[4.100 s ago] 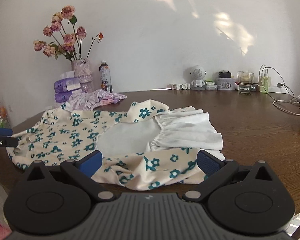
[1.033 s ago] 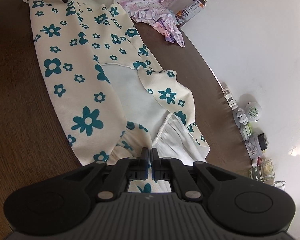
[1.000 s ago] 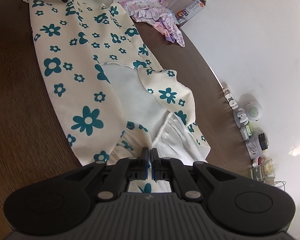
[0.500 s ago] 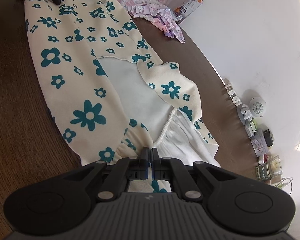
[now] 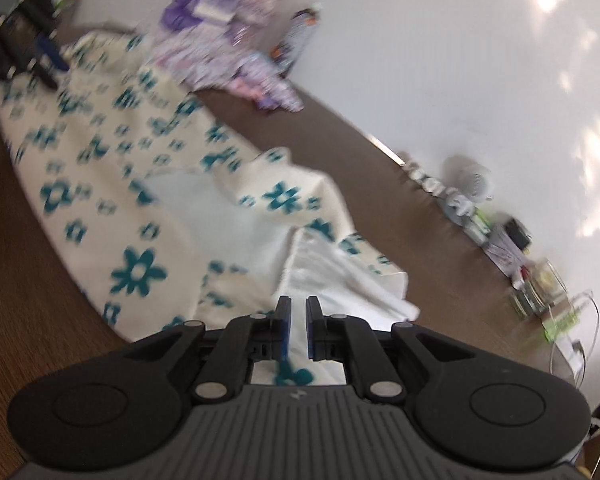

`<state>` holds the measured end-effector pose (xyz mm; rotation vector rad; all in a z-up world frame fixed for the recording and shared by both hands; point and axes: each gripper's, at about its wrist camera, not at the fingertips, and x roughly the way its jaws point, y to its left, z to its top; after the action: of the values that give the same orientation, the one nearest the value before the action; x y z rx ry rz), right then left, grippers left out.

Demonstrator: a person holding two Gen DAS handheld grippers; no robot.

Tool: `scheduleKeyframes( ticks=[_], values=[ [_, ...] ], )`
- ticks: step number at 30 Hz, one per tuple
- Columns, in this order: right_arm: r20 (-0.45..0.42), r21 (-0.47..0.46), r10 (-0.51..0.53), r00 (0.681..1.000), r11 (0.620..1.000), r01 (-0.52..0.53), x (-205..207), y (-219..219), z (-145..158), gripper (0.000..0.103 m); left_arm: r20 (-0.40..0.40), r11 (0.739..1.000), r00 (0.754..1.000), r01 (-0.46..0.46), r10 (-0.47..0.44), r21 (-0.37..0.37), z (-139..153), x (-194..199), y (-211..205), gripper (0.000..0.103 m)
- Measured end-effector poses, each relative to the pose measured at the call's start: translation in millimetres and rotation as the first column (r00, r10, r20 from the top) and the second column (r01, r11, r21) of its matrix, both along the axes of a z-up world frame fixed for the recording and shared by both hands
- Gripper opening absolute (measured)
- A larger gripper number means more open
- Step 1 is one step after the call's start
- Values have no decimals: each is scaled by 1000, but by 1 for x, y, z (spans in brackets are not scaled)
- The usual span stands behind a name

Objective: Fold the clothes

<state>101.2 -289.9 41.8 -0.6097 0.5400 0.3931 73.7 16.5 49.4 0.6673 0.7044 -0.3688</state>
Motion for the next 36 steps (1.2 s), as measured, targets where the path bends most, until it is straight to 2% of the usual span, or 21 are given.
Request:
scheduleKeyframes(
  ticks=[3,5,8,11,17,20,24,26,30,36],
  values=[
    [10,127,-36,999,991,34,-10,-6,17,17,50,991,998,-41,48,-129,20,-8,3,26],
    [-5,210,-33,999,977,33,-18,-3,22,28,47,971,998,-37,50,-238,29,-14,1,27],
    [-54,318,6,999,948,12,-31,10,17,29,-7,927,1000,-13,11,-376,26,-21,-8,27],
    [-94,388,13,995,921,25,-38,23,2,29,-63,893,998,-25,-4,-450,10,-24,-19,27],
    [-147,424,-103,984,892,157,-35,16,-27,29,-110,842,990,-131,86,-523,-14,-21,-18,27],
    [-169,444,-117,979,877,182,-37,2,-31,28,-147,820,980,-196,137,-537,-26,-14,-5,26],
    [-149,442,-174,973,869,223,-41,-15,-29,28,-172,771,973,-229,156,-594,-31,-12,7,26],
    [-149,449,-204,967,857,250,-42,-27,-30,29,-175,755,971,-235,161,-612,-31,-12,11,26],
    [-145,452,-278,949,835,314,-42,-49,-34,29,-175,748,971,-239,166,-619,-32,-12,12,25],
    [-163,447,-340,926,811,376,-39,-72,-41,29,-153,769,973,-231,174,-596,-32,-14,6,25]
  ],
)
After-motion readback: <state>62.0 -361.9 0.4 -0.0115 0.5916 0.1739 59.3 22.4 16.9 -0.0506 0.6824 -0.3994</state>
